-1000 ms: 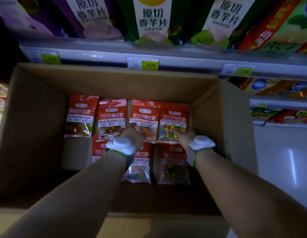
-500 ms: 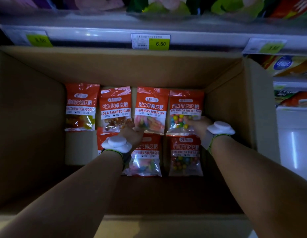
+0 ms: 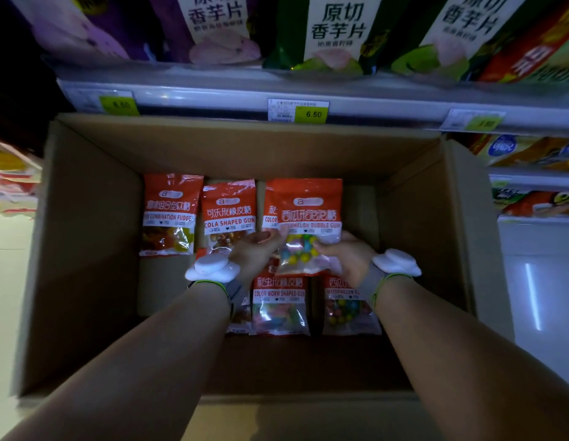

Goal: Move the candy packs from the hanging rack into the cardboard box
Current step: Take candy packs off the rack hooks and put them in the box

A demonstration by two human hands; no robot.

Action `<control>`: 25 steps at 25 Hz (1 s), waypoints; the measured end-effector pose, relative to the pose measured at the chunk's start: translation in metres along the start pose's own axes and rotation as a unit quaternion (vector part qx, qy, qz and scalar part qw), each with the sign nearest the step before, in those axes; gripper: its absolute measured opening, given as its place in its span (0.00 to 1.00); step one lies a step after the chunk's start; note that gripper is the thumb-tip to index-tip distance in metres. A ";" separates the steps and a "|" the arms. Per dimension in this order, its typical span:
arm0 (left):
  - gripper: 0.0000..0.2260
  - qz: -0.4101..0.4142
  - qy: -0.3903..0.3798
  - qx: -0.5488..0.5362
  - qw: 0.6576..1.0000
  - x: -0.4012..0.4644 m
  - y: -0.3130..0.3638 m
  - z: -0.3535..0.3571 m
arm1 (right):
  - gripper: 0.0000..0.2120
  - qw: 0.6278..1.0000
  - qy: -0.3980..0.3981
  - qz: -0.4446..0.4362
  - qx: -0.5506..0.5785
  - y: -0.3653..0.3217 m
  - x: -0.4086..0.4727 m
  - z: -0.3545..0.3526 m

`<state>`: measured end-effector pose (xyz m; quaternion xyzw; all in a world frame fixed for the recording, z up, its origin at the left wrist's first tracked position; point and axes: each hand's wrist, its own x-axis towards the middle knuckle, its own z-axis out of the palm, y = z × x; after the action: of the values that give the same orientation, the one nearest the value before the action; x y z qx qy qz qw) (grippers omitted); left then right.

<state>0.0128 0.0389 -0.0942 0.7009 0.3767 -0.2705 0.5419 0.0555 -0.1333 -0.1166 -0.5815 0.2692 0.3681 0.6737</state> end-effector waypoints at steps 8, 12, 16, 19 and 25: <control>0.10 0.004 -0.017 -0.139 0.990 0.025 -0.023 -0.021 | 0.05 0.992 -0.017 -0.014 -0.121 0.017 0.020 0.047; 0.16 -0.005 0.019 -0.083 0.996 0.040 -0.034 -0.029 | 0.30 0.916 0.161 -0.010 -0.367 0.018 0.049 0.035; 0.17 0.010 -0.002 -0.044 0.999 0.058 -0.046 -0.038 | 0.30 0.930 0.182 0.041 -0.318 0.012 0.067 0.033; 0.19 0.025 0.004 -0.065 0.998 0.058 -0.050 -0.038 | 0.28 0.942 0.149 0.083 -0.290 0.011 0.069 0.030; 0.12 0.027 0.033 -0.117 0.992 0.031 -0.044 -0.051 | 0.25 0.950 0.131 0.082 -0.273 -0.010 0.031 0.048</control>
<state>-0.0067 0.1007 -0.1298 0.6514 0.4043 -0.1867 0.6143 0.0784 -0.0812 -0.1267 -0.7621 0.2908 0.4026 0.4155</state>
